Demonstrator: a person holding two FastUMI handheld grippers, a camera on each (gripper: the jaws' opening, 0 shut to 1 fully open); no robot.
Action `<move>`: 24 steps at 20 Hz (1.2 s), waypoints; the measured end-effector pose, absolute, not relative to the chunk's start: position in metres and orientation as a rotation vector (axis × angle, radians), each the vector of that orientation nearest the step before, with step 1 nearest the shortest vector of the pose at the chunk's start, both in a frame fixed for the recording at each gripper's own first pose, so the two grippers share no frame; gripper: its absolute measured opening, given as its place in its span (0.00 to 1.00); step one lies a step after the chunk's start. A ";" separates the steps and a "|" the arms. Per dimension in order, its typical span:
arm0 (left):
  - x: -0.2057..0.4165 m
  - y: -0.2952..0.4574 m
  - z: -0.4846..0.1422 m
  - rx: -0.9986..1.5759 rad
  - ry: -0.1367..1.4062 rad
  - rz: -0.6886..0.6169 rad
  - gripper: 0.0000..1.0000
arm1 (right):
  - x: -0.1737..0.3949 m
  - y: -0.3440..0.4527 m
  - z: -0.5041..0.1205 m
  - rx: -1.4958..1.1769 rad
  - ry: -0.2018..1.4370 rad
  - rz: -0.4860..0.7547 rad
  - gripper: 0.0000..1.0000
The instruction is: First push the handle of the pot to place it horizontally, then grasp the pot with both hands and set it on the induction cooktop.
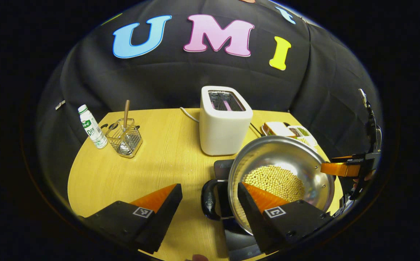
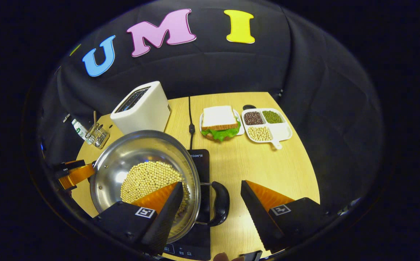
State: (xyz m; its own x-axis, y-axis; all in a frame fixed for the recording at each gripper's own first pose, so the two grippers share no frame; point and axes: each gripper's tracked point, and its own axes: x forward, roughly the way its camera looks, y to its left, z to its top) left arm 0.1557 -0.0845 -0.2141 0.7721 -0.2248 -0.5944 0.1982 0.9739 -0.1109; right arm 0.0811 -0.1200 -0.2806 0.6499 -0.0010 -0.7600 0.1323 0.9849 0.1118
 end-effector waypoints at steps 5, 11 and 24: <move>0.147 -0.083 -0.177 -0.016 0.556 -0.222 0.96 | 0.080 -0.120 -0.233 0.136 0.753 -0.079 0.99; 0.129 -0.083 -0.120 -0.049 0.397 -0.210 0.96 | 0.073 -0.114 -0.175 0.116 0.612 -0.083 0.99; 0.065 -0.045 0.001 -0.040 0.066 -0.146 0.95 | 0.047 -0.081 -0.039 0.060 0.257 -0.061 0.98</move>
State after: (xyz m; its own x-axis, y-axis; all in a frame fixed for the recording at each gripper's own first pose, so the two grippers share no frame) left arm 0.0648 -0.0448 0.0009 0.9872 -0.1466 -0.0631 0.1439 0.9886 -0.0451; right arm 0.0471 -0.0807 -0.0393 0.9654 -0.0529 -0.2552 0.0681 0.9964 0.0510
